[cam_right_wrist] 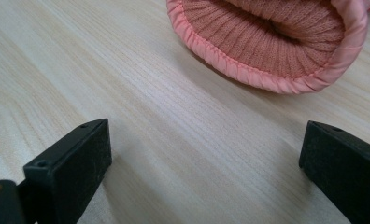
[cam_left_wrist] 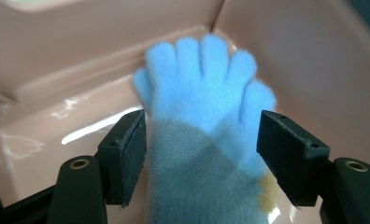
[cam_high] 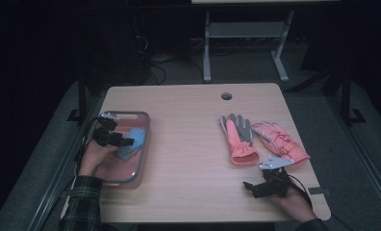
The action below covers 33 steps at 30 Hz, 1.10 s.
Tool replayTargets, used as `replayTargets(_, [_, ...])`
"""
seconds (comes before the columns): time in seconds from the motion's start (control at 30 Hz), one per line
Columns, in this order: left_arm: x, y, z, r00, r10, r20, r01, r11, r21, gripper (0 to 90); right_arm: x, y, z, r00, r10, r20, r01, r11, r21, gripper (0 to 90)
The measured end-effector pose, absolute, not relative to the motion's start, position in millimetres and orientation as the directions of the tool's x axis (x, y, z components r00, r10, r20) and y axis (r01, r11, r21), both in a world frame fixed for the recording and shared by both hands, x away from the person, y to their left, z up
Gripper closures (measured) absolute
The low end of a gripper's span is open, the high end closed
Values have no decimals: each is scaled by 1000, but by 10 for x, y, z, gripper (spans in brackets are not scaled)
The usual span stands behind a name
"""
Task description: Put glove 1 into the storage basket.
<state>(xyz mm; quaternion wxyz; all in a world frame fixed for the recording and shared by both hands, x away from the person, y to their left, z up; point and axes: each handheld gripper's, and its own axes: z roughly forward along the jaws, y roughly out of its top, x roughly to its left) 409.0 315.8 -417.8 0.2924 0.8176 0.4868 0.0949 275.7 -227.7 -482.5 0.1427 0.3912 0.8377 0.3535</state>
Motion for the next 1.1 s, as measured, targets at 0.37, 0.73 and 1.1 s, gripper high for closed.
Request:
replayTargets(0.37, [3944, 3022, -3862, 572, 812, -119, 674, -382, 633, 298, 2757, -2277, -4825, -653, 756, 37, 554, 444, 704, 17])
replayTargets(0.73, [3797, 2644, -3627, 672, 722, -163, 597, -399, 696, 254, 2754, -2280, -4825, -654, 755, 36, 553, 446, 704, 17])
replayTargets(1.1, [3652, 2109, -3602, 755, 639, -147, 536, -473, 699, 187, 2754, -2280, -4825, -655, 755, 36, 553, 446, 704, 17])
